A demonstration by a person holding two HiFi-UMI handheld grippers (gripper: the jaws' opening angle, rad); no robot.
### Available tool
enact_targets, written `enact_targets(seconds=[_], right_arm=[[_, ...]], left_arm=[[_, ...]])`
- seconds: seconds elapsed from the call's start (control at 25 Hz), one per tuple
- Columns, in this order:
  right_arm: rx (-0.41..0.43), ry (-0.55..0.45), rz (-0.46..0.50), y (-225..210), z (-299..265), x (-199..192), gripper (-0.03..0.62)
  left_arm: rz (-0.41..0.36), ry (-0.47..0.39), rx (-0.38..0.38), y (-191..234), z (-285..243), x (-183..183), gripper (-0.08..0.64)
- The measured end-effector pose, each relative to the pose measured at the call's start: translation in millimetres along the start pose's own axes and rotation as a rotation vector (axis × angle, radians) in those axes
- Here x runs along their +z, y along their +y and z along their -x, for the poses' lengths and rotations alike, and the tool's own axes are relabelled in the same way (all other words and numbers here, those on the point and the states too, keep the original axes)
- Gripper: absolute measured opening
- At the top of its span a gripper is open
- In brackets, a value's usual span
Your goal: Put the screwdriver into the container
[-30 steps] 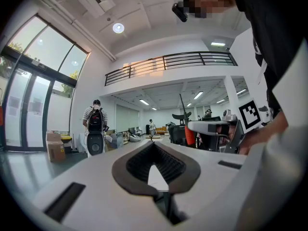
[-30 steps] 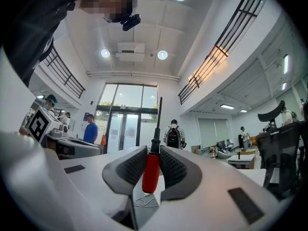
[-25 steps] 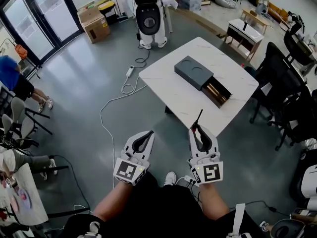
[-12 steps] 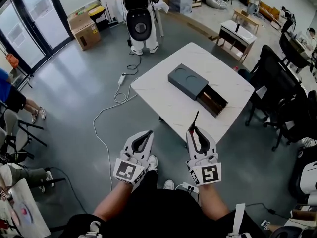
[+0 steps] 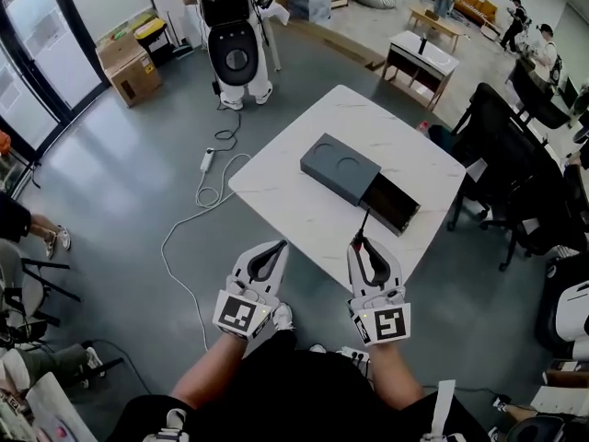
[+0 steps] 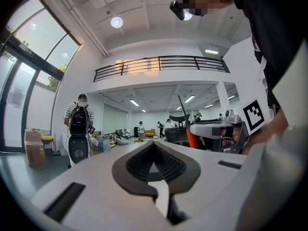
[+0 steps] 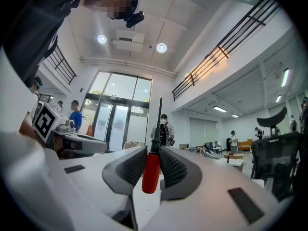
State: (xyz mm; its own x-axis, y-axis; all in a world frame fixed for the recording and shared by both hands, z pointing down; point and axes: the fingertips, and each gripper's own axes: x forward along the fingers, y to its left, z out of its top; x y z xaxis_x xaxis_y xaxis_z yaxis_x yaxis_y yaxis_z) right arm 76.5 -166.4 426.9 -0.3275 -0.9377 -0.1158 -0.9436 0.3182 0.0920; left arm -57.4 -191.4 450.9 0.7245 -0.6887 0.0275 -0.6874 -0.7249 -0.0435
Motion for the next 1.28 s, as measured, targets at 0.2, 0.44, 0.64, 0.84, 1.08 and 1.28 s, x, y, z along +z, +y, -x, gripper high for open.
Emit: enact_targets(seconds=[0.2,0.44,0.64,0.84,1.08,1.28], right_arm=[[-0.055,0.029,0.013,-4,-29,-9,0.1],[-0.126,0.057,0.035,-10,-49,-17,0.1],[-0.175,0.079,0.045,-24,-54,-24,0.1],[-0.212,0.128,0.052,-56,-52,-41,0.1],[-0.234,0.206,0.065,-107,-46,-75,0.1],[-0.24,0.243,0.072,-145,-41,-97,0.1]], left_arm=[[0.003,-0.007,-0.056,28,-23,1,0.005],[0.038,0.002,-0.13,47,-39,-9,0.005],[0.021,-0.032,-0.183,51,-59,-9,0.005],[0.036,0.003,-0.205,41,-90,-13,0.005],[0.021,-0.019,-0.249,19,-134,-16,0.005],[0.029,-0.004,-0.257,7,-166,-21,0.005]])
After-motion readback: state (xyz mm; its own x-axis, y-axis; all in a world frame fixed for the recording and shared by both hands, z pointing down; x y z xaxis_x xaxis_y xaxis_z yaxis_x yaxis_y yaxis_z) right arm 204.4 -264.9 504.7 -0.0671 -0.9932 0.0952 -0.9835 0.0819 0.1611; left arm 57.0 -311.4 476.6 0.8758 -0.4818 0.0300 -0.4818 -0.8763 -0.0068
